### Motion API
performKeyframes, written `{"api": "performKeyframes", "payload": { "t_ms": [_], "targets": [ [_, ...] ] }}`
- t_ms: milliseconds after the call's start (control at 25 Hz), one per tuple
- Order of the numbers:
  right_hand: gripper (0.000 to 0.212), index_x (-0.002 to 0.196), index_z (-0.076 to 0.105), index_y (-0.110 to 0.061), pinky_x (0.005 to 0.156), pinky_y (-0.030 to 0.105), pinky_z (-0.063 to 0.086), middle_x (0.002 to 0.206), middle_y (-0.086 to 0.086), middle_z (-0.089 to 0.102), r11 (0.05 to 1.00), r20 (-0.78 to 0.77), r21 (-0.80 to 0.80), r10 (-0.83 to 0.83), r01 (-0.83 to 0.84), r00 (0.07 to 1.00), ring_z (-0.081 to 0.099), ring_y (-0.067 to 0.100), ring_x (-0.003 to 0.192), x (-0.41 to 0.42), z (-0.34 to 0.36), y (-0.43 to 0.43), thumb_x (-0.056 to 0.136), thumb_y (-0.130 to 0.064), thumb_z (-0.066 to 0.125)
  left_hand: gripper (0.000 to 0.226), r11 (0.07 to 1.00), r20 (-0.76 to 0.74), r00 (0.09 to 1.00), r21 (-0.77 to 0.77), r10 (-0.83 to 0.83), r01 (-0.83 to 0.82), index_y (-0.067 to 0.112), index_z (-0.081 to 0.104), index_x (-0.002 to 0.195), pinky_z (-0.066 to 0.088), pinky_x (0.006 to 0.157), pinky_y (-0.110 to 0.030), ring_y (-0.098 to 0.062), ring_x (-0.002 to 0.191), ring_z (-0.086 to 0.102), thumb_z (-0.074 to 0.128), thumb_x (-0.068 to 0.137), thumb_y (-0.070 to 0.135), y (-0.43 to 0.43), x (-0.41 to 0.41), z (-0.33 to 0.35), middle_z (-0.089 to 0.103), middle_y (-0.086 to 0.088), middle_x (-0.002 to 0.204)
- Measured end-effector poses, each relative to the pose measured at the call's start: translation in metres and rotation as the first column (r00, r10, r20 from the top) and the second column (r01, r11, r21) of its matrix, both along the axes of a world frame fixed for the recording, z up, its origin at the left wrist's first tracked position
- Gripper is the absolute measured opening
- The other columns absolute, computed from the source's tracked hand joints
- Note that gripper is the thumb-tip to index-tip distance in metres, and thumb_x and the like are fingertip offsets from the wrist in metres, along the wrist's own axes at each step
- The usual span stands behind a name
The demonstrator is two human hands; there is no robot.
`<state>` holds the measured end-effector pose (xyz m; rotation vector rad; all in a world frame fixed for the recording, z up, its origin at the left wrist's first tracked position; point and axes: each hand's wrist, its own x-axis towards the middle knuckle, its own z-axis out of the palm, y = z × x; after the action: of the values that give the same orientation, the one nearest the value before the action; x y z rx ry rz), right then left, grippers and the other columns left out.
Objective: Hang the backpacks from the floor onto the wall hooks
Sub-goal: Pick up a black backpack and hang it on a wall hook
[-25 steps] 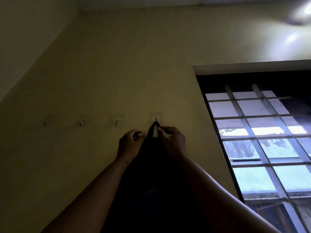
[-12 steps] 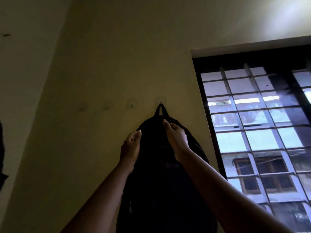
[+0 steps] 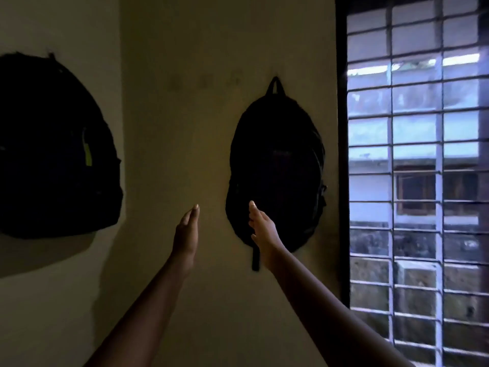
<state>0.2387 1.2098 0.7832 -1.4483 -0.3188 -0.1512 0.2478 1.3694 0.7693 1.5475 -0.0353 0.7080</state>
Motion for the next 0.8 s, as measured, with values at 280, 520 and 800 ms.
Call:
{"api": "performKeyframes", "payload": {
  "t_ms": [280,520,800],
  "targets": [
    [0.050,0.132,0.050,-0.012,0.102,0.034,0.036,0.139,0.009,0.051,0.991,-0.228,-0.042,0.118,-0.131,0.966,0.048,0.021,0.126,-0.084,-0.131,0.067,0.094,-0.044,0.043,0.052,0.991,-0.243,0.964,-0.052,0.111,-0.127,0.013,0.043,0.137,0.030,0.097,-0.029,-0.025,0.131,0.044,0.032,0.096,0.043,0.055,-0.114,-0.130,0.047,-0.009,0.143],
    [0.050,0.131,0.051,-0.008,0.109,0.038,0.035,0.139,0.009,0.053,0.971,-0.429,-0.066,0.180,-0.229,0.885,0.048,0.022,0.128,-0.113,-0.237,0.134,0.094,-0.041,0.046,0.054,0.957,-0.474,0.851,-0.058,0.225,-0.285,0.015,0.042,0.138,0.033,0.106,-0.038,-0.027,0.131,0.043,0.036,0.094,0.046,0.123,-0.172,-0.237,0.045,-0.008,0.144],
    [0.054,0.133,0.049,-0.012,0.113,0.041,0.034,0.140,0.008,0.051,0.934,-0.658,-0.153,0.148,-0.324,0.738,0.045,0.025,0.131,-0.084,-0.362,0.247,0.091,-0.047,0.048,0.047,0.931,-0.703,0.672,-0.041,0.230,-0.362,0.017,0.046,0.134,0.032,0.110,-0.039,-0.026,0.131,0.044,0.039,0.095,0.041,0.234,-0.172,-0.361,0.047,-0.008,0.143]
  ]
}}
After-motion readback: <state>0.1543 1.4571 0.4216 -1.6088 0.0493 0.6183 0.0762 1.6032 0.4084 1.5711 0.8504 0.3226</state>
